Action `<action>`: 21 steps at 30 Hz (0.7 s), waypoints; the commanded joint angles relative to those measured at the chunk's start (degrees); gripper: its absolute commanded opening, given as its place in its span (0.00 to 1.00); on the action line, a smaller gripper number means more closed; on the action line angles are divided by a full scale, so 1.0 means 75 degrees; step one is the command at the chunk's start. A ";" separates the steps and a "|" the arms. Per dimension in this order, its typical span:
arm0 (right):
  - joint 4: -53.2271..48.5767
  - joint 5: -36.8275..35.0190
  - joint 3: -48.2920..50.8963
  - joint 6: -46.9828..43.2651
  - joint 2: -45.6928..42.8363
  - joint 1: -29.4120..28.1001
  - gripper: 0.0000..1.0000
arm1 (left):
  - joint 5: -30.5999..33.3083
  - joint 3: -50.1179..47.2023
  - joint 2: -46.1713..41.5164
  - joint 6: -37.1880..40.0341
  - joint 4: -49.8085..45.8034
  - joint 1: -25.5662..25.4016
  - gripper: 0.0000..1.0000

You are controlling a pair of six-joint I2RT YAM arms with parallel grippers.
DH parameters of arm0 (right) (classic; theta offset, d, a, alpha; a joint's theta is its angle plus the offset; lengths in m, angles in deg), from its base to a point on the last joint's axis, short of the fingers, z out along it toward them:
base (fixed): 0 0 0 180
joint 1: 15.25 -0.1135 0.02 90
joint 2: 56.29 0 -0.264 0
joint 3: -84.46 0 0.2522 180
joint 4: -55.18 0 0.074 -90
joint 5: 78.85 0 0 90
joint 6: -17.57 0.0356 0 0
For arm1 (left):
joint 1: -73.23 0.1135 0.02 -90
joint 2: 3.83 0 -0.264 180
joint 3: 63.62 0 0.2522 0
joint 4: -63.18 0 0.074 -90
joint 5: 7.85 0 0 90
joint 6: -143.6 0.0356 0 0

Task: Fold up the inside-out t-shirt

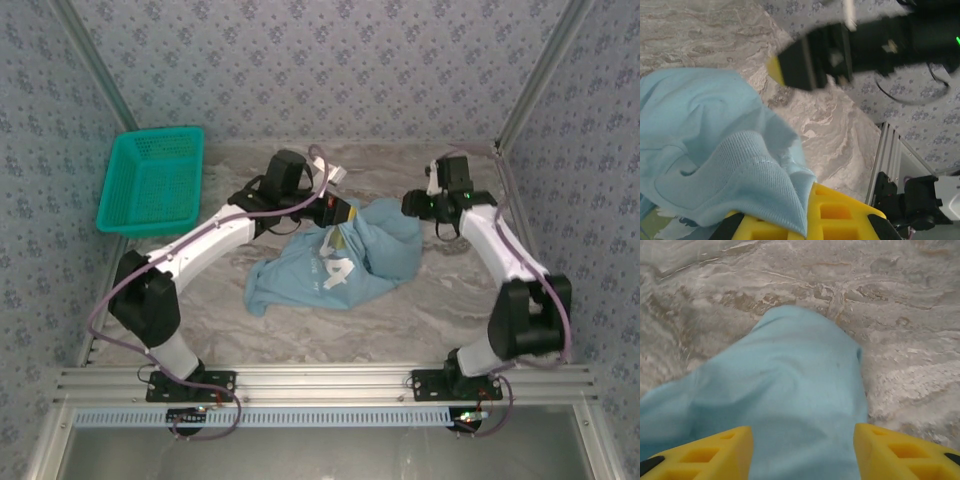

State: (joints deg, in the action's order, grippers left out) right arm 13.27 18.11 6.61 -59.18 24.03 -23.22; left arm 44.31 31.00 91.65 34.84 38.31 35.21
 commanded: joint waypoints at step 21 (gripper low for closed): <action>0.2438 0.0511 0.2469 -0.0699 -0.1804 -0.2052 0.00 | 0.0860 0.0613 0.0318 -0.0288 0.0275 0.0618 0.00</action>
State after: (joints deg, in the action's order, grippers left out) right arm 33.89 16.67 27.19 -65.89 15.39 -40.46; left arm 44.53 34.11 93.51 33.97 38.92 38.03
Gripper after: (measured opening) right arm 0.049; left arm 0.043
